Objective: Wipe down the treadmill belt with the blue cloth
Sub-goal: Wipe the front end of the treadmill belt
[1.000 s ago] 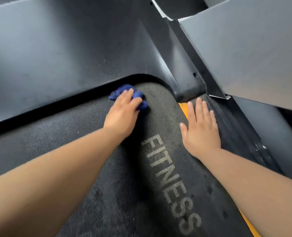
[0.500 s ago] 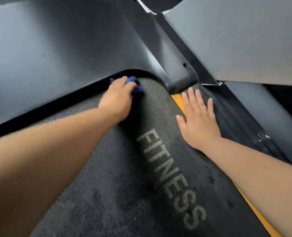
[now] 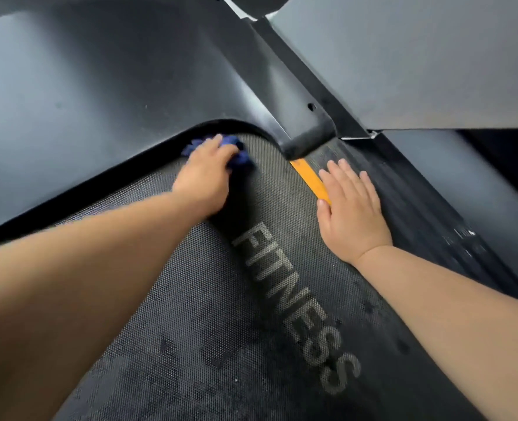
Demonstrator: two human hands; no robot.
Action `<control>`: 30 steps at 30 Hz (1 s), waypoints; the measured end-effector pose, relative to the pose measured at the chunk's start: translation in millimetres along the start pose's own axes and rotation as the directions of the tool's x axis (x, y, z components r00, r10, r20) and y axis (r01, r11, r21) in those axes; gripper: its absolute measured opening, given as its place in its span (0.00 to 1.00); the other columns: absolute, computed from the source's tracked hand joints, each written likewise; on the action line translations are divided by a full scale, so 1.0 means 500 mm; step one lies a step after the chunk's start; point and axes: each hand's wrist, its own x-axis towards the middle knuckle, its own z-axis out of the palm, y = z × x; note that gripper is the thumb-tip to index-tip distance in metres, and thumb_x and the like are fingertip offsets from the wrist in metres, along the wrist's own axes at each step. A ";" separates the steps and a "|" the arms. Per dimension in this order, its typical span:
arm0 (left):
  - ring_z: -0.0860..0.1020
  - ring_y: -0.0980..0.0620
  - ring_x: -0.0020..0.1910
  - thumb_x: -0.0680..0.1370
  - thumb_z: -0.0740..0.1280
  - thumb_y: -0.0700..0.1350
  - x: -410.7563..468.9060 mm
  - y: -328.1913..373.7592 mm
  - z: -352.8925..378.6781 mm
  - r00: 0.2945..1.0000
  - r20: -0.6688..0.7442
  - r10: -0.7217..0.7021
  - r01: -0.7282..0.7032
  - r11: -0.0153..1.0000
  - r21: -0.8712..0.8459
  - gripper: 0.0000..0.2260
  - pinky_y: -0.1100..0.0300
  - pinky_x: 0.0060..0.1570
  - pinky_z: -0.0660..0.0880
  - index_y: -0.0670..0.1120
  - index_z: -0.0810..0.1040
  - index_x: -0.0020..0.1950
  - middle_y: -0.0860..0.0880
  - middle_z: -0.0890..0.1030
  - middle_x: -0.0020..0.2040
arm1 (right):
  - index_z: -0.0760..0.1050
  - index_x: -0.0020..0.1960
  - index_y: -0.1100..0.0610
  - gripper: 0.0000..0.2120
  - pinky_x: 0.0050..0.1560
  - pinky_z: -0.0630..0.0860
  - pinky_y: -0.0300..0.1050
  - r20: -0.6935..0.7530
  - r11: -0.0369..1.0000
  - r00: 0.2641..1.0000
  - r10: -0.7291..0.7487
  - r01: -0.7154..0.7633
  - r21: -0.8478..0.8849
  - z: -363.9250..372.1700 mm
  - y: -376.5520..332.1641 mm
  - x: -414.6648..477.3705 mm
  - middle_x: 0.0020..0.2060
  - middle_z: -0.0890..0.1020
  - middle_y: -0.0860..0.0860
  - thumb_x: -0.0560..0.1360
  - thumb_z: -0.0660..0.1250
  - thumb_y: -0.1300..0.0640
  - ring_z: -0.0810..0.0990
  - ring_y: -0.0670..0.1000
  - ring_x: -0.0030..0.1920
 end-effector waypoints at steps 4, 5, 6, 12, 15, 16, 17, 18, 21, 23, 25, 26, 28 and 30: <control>0.69 0.40 0.63 0.73 0.59 0.40 -0.017 0.054 0.026 0.999 -0.024 -0.029 0.030 0.999 0.032 0.16 0.48 0.67 0.63 0.44 0.75 0.59 0.41 0.72 0.65 | 0.60 0.74 0.57 0.26 0.75 0.43 0.47 0.015 1.000 1.000 -0.001 0.001 0.018 0.002 0.001 0.002 0.75 0.60 0.52 0.79 0.49 0.50 0.53 0.50 0.76; 0.70 0.40 0.63 0.73 0.57 0.41 -0.057 0.074 0.033 0.997 -0.010 0.072 -0.073 0.997 -0.004 0.16 0.46 0.66 0.65 0.45 0.77 0.58 0.41 0.73 0.64 | 0.60 0.74 0.57 0.26 0.75 0.43 0.47 0.009 1.000 1.000 -0.002 0.002 0.020 0.001 0.001 0.003 0.75 0.61 0.52 0.79 0.49 0.50 0.53 0.50 0.76; 0.70 0.40 0.64 0.73 0.55 0.42 -0.104 0.096 0.040 0.983 0.035 0.179 -0.178 0.983 -0.040 0.18 0.46 0.67 0.64 0.46 0.77 0.58 0.42 0.73 0.66 | 0.61 0.74 0.57 0.26 0.75 0.43 0.47 0.001 1.000 1.000 -0.005 0.005 0.024 0.001 0.001 0.003 0.75 0.61 0.52 0.78 0.48 0.50 0.54 0.50 0.76; 0.56 0.51 0.76 0.78 0.62 0.47 -0.159 0.140 -0.025 0.871 0.423 0.250 -0.216 0.968 -0.127 0.22 0.55 0.73 0.56 0.58 0.67 0.72 0.52 0.56 0.78 | 0.64 0.73 0.57 0.28 0.75 0.45 0.48 -0.016 0.997 1.000 0.007 -0.006 0.083 0.002 0.006 0.002 0.74 0.63 0.53 0.77 0.48 0.46 0.56 0.51 0.76; 0.69 0.54 0.67 0.76 0.64 0.53 -0.150 0.102 -0.094 0.951 0.268 0.151 -0.115 0.983 -0.147 0.17 0.55 0.66 0.67 0.60 0.73 0.66 0.56 0.71 0.69 | 0.66 0.71 0.56 0.29 0.74 0.44 0.51 -0.011 0.995 0.999 0.036 -0.035 0.095 -0.008 0.003 0.002 0.74 0.64 0.52 0.76 0.49 0.43 0.56 0.51 0.76; 0.71 0.53 0.64 0.76 0.64 0.54 -0.155 0.076 -0.107 0.981 0.182 0.063 -0.043 0.993 -0.108 0.16 0.54 0.62 0.70 0.60 0.75 0.64 0.56 0.74 0.64 | 0.68 0.70 0.55 0.28 0.74 0.45 0.54 -0.023 0.992 0.998 0.062 -0.060 0.110 -0.017 -0.005 -0.001 0.74 0.64 0.52 0.75 0.50 0.43 0.57 0.52 0.75; 0.71 0.51 0.63 0.76 0.63 0.54 -0.163 0.045 -0.118 0.992 0.117 -0.043 0.049 0.998 -0.049 0.15 0.53 0.61 0.71 0.59 0.75 0.63 0.54 0.75 0.63 | 0.68 0.70 0.54 0.28 0.74 0.46 0.57 -0.033 0.988 0.997 0.070 -0.065 0.140 -0.031 -0.023 -0.006 0.73 0.65 0.53 0.74 0.52 0.44 0.58 0.53 0.75; 0.70 0.48 0.64 0.76 0.64 0.55 -0.172 0.015 -0.126 0.984 0.103 -0.148 0.147 0.989 0.024 0.17 0.51 0.61 0.70 0.58 0.74 0.65 0.52 0.74 0.64 | 0.68 0.69 0.53 0.27 0.73 0.48 0.60 -0.034 0.984 0.999 0.034 -0.027 0.175 -0.043 -0.048 -0.017 0.73 0.65 0.53 0.73 0.54 0.44 0.59 0.54 0.75; 0.57 0.43 0.74 0.74 0.66 0.61 -0.194 -0.052 -0.127 0.894 0.296 -0.335 0.257 0.927 0.271 0.32 0.43 0.68 0.64 0.59 0.60 0.75 0.47 0.59 0.75 | 0.61 0.74 0.49 0.29 0.73 0.49 0.62 0.072 0.957 0.968 -0.239 0.223 0.185 -0.035 -0.137 -0.079 0.76 0.59 0.54 0.74 0.56 0.44 0.55 0.55 0.76; 0.49 0.41 0.76 0.73 0.65 0.64 -0.197 -0.063 -0.122 0.840 0.397 -0.371 0.231 0.905 0.356 0.37 0.43 0.71 0.59 0.60 0.50 0.77 0.45 0.49 0.78 | 0.49 0.77 0.47 0.29 0.75 0.47 0.59 0.218 0.960 0.938 -0.268 0.241 0.146 -0.009 -0.166 -0.116 0.78 0.48 0.53 0.78 0.53 0.46 0.45 0.54 0.77; 0.49 0.40 0.76 0.74 0.63 0.65 -0.191 -0.067 -0.116 0.850 0.396 -0.347 0.170 0.893 0.418 0.38 0.43 0.72 0.58 0.60 0.46 0.77 0.43 0.47 0.78 | 0.43 0.78 0.47 0.28 0.76 0.45 0.54 0.278 0.977 0.944 -0.178 0.136 0.164 0.016 -0.165 -0.113 0.77 0.42 0.52 0.82 0.50 0.50 0.38 0.52 0.77; 0.49 0.39 0.75 0.73 0.62 0.66 -0.190 -0.067 -0.117 0.857 0.393 -0.334 0.143 0.886 0.442 0.38 0.43 0.71 0.59 0.60 0.46 0.77 0.42 0.47 0.77 | 0.43 0.78 0.48 0.27 0.76 0.45 0.52 0.281 0.978 0.948 -0.149 0.099 0.185 0.022 -0.165 -0.101 0.77 0.42 0.51 0.82 0.50 0.52 0.38 0.52 0.76; 0.49 0.39 0.75 0.73 0.62 0.66 -0.193 -0.067 -0.117 0.851 0.407 -0.332 0.129 0.883 0.451 0.38 0.42 0.70 0.61 0.60 0.45 0.77 0.42 0.47 0.77 | 0.47 0.77 0.45 0.26 0.76 0.45 0.51 0.267 0.977 0.954 -0.141 0.091 0.191 0.030 -0.167 -0.079 0.78 0.43 0.51 0.82 0.51 0.54 0.39 0.52 0.77; 0.50 0.40 0.75 0.73 0.62 0.66 -0.192 -0.070 -0.116 0.851 0.406 -0.334 0.142 0.890 0.434 0.39 0.42 0.67 0.65 0.61 0.45 0.77 0.43 0.48 0.77 | 0.50 0.77 0.42 0.25 0.75 0.46 0.52 0.242 0.978 0.956 -0.164 0.125 0.167 0.034 -0.168 -0.064 0.78 0.46 0.51 0.82 0.53 0.54 0.42 0.53 0.77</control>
